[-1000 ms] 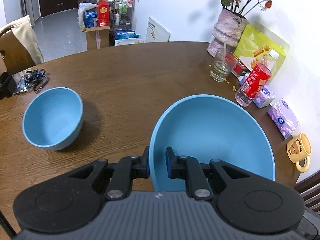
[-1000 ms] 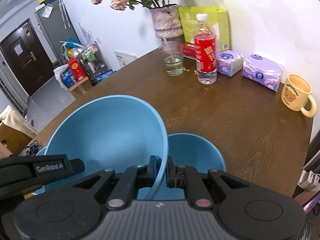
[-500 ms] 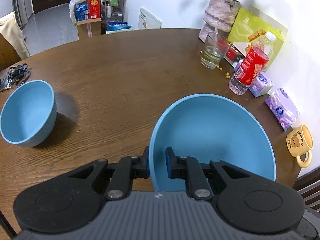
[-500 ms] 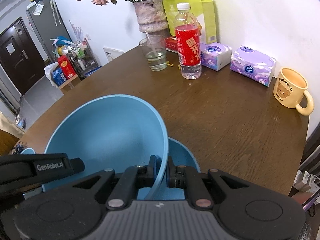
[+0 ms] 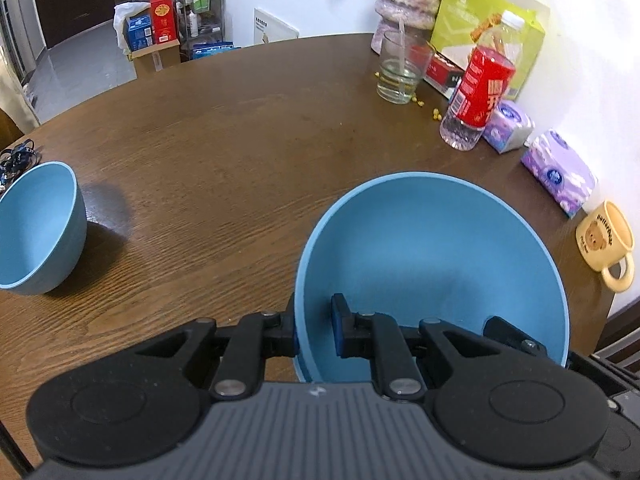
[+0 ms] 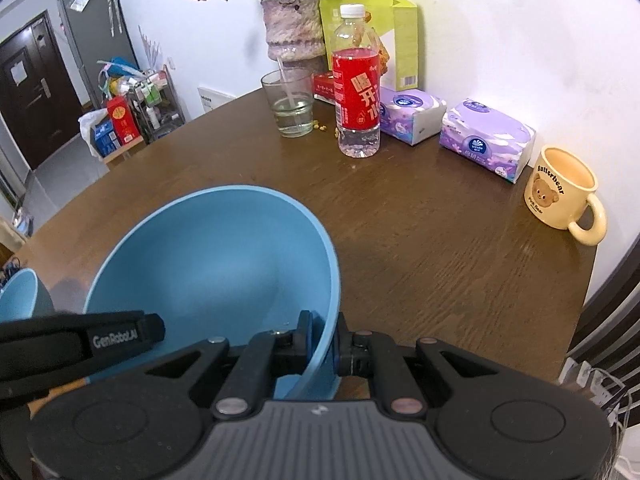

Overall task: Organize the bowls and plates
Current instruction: 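Carry the bowl with both grippers over the placed light-blue bowl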

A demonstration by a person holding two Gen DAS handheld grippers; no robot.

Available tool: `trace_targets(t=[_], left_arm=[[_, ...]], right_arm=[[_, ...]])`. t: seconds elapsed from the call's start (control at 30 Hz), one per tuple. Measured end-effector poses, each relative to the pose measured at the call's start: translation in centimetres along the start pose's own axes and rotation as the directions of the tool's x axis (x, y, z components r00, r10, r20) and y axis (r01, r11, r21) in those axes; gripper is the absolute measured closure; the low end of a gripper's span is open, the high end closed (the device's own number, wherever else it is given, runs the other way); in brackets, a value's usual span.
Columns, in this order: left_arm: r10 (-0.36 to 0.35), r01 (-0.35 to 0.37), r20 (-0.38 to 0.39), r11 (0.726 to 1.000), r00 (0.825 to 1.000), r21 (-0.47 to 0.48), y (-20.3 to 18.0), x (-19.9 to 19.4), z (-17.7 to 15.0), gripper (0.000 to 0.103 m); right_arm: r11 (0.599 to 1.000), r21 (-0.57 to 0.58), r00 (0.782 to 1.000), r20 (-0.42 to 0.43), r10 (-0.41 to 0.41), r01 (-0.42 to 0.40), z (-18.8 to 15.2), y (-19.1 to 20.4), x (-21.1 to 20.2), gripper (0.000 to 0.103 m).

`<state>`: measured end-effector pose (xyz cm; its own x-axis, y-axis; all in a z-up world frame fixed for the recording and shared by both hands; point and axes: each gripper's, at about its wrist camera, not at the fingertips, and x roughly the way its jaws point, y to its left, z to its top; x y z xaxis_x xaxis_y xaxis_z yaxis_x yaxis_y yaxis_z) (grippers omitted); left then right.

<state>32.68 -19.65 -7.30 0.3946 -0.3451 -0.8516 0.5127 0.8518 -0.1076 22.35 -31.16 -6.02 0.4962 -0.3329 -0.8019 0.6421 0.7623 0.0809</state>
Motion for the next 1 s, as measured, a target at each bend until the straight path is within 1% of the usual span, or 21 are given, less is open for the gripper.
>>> trace_targets(t=[0.3, 0.37, 0.47, 0.63, 1.0], left_arm=[[0.040, -0.041, 0.018, 0.997, 0.999, 0.067, -0.8, 0.5, -1.2, 0.087], [0.048, -0.050, 0.035, 0.995, 0.998, 0.085, -1.1, 0.5, -1.5, 0.087], [0.052, -0.056, 0.036, 0.994, 0.998, 0.094, -1.2, 0.5, -1.5, 0.087], [0.060, -0.064, 0.041, 0.992, 0.997, 0.112, -1.4, 0.6, -1.8, 0.087], [0.093, -0.102, 0.058, 0.981, 0.994, 0.162, -2.2, 0.7, -2.0, 0.087]], right_arm=[[0.996, -0.085, 1.000, -0.007, -0.020, 0.019, -1.2, 0.4, 0.9, 0.091], [0.993, -0.113, 1.000, 0.008, -0.029, 0.029, -1.4, 0.6, 0.9, 0.090], [0.990, -0.138, 0.999, 0.021, -0.037, 0.040, -1.6, 0.8, 1.0, 0.089], [0.989, -0.143, 0.999, 0.010, -0.039, 0.040, -1.8, 0.6, 1.4, 0.089], [0.993, -0.113, 1.000, -0.007, -0.015, 0.015, -1.9, -0.2, 2.5, 0.088]])
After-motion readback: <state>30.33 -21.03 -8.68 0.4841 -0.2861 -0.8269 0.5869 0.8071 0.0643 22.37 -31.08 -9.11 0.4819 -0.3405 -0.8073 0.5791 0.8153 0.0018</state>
